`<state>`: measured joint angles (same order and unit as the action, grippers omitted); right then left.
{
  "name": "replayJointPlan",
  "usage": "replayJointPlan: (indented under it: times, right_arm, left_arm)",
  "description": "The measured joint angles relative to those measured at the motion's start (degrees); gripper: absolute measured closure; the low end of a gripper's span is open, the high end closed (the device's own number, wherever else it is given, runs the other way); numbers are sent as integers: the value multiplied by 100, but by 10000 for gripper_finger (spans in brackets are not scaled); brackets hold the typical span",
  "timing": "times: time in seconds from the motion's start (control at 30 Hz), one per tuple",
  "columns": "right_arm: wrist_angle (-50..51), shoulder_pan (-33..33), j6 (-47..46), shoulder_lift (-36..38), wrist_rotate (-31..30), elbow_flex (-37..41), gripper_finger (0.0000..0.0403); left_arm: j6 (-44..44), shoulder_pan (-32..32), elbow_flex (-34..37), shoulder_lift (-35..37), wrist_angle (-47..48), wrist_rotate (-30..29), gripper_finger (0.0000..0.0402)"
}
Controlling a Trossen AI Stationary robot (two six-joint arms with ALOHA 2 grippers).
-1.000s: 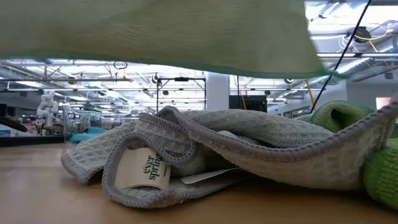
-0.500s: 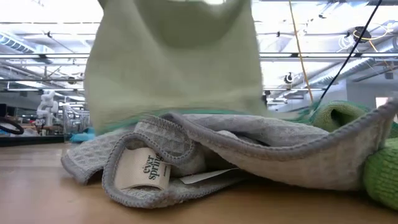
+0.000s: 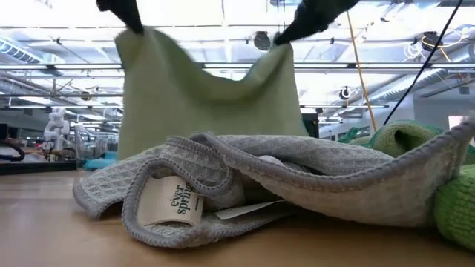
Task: Fold microfiber towels
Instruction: Fold the left light green microfiber cloth
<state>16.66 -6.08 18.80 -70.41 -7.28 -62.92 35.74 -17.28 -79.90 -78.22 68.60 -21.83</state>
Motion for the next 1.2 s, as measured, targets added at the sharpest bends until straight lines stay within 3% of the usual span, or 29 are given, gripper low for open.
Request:
replayJointPlan:
  times: [0.1, 0.27, 0.43, 0.53, 0.67, 0.87, 1.03, 1.2]
  right_arm:
    - [-159, 328, 8, 8, 30, -171, 401]
    - [-158, 698, 337, 42, 12, -684, 401]
    - [-208, 723, 586, 90, 654, -1072, 401]
    - [-233, 552, 610, 83, 989, -1119, 401]
    - [-214, 158, 626, 79, 1263, -1078, 401]
    - [-637, -720, 558, -81, 1997, -538, 401]
    - [-1579, -1464, 571, -614, 2562, -79, 401]
    - [-2190, -1998, 781, -1384, 2704, 20, 401]
  left_arm:
    - [301, -638, -141, 31, -259, 177, 397]
    - [611, -1671, -737, 46, -411, -721, 393]
    - [-439, -2583, -1367, 46, -1250, -1727, 393]
    - [-810, -2869, -1631, 46, -1218, -2508, 393]
    - [-465, -2697, -1696, 110, -316, -3195, 392]
    - [1909, -1834, -1288, 96, 2163, -3066, 392]
    - [2085, -1172, -417, 261, 1865, -2736, 392]
    - [2195, -588, 408, 243, 1646, -2559, 392]
